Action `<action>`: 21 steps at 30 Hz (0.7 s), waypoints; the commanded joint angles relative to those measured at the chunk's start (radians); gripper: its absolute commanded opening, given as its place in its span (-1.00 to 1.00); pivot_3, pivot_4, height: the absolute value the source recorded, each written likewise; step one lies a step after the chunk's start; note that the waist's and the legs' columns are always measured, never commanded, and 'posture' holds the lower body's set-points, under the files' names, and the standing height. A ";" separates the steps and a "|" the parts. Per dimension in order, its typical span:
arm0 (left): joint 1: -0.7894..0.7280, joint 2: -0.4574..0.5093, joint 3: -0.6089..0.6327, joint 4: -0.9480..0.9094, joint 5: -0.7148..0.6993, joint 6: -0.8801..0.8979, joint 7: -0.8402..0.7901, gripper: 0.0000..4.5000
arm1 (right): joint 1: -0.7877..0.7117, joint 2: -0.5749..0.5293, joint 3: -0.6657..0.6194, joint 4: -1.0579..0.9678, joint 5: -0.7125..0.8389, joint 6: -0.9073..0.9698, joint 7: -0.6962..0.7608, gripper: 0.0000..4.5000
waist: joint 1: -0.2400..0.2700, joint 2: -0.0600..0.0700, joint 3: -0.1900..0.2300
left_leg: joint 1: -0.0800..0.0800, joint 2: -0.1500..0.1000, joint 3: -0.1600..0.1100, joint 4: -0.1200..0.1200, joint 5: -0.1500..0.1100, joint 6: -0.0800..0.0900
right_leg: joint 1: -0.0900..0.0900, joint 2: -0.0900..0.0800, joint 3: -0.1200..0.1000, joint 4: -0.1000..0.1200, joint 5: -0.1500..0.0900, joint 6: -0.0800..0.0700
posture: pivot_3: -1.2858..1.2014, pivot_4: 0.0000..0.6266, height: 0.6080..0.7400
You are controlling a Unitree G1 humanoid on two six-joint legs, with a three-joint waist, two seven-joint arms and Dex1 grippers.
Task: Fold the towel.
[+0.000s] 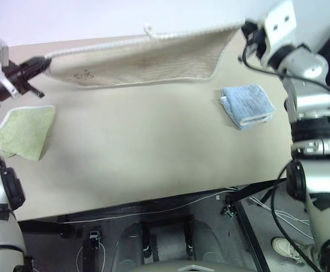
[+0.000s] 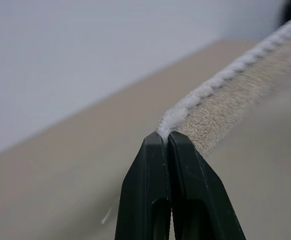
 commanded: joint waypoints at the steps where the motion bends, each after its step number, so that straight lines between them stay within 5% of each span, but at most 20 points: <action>1: 0.125 0.063 0.057 -0.114 -0.074 0.082 -0.160 -0.99 | 0.182 -0.074 -0.007 -0.389 0.111 0.154 0.142 -1.00 | 0.000 0.000 0.000 | 0.000 0.000 0.000 0.000 0.000 0.000 | 0.000 0.000 0.000 0.000 -0.001 0.001 | 0.03 -0.52 1.00; 7: 0.376 0.097 0.086 -0.350 -0.121 0.185 -0.224 -0.99 | 0.450 -0.201 -0.060 -0.698 0.245 0.351 0.274 -1.00 | 0.009 -0.002 0.001 | 0.002 0.000 -0.003 0.006 -0.005 0.007 | 0.001 -0.002 -0.001 0.003 -0.001 -0.001 | 0.03 -0.52 1.00; 21: 0.731 0.143 0.173 -0.688 -0.191 0.370 -0.234 -0.99 | 0.707 -0.474 -0.143 -0.766 0.306 0.389 0.525 -1.00 | 0.028 -0.002 0.000 | 0.000 0.003 -0.002 0.006 -0.005 0.009 | -0.001 -0.005 0.000 -0.001 0.001 -0.012 | 0.03 -0.52 1.00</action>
